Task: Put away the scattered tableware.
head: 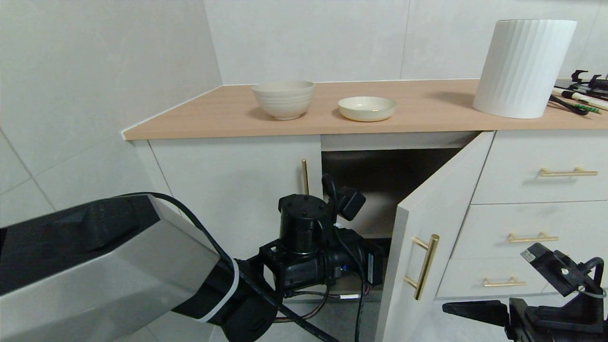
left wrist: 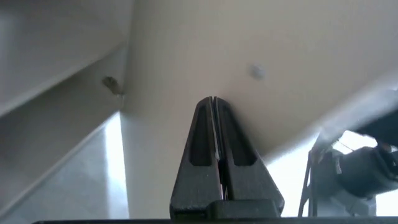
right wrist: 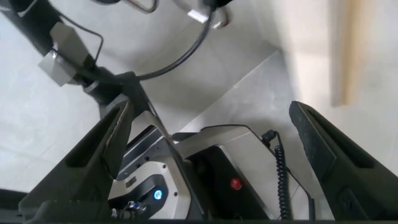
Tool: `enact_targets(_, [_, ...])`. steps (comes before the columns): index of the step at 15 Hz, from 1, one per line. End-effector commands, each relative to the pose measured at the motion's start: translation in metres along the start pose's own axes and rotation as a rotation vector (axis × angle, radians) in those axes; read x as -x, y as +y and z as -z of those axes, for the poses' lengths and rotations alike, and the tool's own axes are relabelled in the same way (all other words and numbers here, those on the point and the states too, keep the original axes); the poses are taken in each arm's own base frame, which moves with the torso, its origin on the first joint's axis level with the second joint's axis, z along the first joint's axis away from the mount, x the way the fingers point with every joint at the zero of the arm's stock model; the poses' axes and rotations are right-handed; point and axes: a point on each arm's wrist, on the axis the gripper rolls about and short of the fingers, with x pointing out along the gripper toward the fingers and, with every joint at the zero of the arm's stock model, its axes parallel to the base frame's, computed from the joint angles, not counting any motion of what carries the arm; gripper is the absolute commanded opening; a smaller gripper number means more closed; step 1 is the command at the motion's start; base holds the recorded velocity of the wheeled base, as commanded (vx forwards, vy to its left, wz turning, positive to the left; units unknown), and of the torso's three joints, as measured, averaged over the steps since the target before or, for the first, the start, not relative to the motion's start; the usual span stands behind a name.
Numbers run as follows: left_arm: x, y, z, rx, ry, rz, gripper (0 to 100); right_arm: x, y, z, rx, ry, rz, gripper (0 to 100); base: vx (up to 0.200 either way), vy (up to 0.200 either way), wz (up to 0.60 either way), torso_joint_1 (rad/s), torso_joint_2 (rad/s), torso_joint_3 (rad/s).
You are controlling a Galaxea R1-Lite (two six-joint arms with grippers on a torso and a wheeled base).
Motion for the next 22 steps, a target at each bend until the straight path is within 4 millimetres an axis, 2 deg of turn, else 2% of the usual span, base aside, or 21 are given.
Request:
enact_targets(1, [-0.005,0.0,-0.002,-0.001,-0.009,0.009,0,0.001,0.001,-0.001,0.004,-0.005,-0.002,100,0.0,0.0,0.0,0.0,0.0,0.0])
enact_targets(7, [-0.01,0.001,0.0,0.004,0.007,0.009,0,0.002,0.003,-0.001,0.013,-0.013,-0.004,100,0.0,0.0,0.0,0.0,0.0,0.0])
enact_targets(9, [-0.014,-0.007,0.001,-0.002,0.008,0.024,0,0.005,0.006,-0.003,0.028,-0.027,-0.014,100,0.0,0.0,0.0,0.0,0.0,0.0])
enact_targets(12, [-0.016,-0.04,-0.004,-0.028,0.011,0.097,0,0.015,0.023,-0.007,0.087,-0.076,-0.072,100,0.0,0.0,0.0,0.0,0.0,0.0])
enact_targets(14, [-0.01,-0.093,-0.008,-0.062,0.014,0.218,0,0.025,0.045,-0.008,0.148,-0.098,-0.174,100,0.0,0.0,0.0,0.0,0.0,0.0])
enact_targets(15, [-0.004,-0.096,-0.008,-0.064,0.016,0.223,0,0.027,0.05,-0.007,0.152,-0.091,-0.197,100,0.0,0.0,0.0,0.0,0.0,0.0])
enact_targets(16, [0.012,-0.09,-0.014,-0.057,0.005,0.196,0,0.03,0.055,-0.008,0.149,-0.077,-0.208,100,0.0,0.0,0.0,0.0,0.0,0.0])
enact_targets(18, [0.033,-0.057,-0.026,-0.037,-0.03,0.092,0,0.032,0.056,-0.01,0.141,-0.066,-0.205,100,0.0,0.0,0.0,0.0,0.0,0.0])
enact_targets(21, [0.076,-0.026,-0.024,0.001,-0.032,-0.056,0,0.028,0.055,-0.015,0.14,-0.067,-0.201,100,0.0,0.0,0.0,0.0,0.0,0.0])
enact_targets(22, [0.1,-0.017,-0.025,0.016,-0.047,-0.118,0,0.019,0.051,-0.021,0.128,-0.057,-0.182,100,0.0,0.0,0.0,0.0,0.0,0.0])
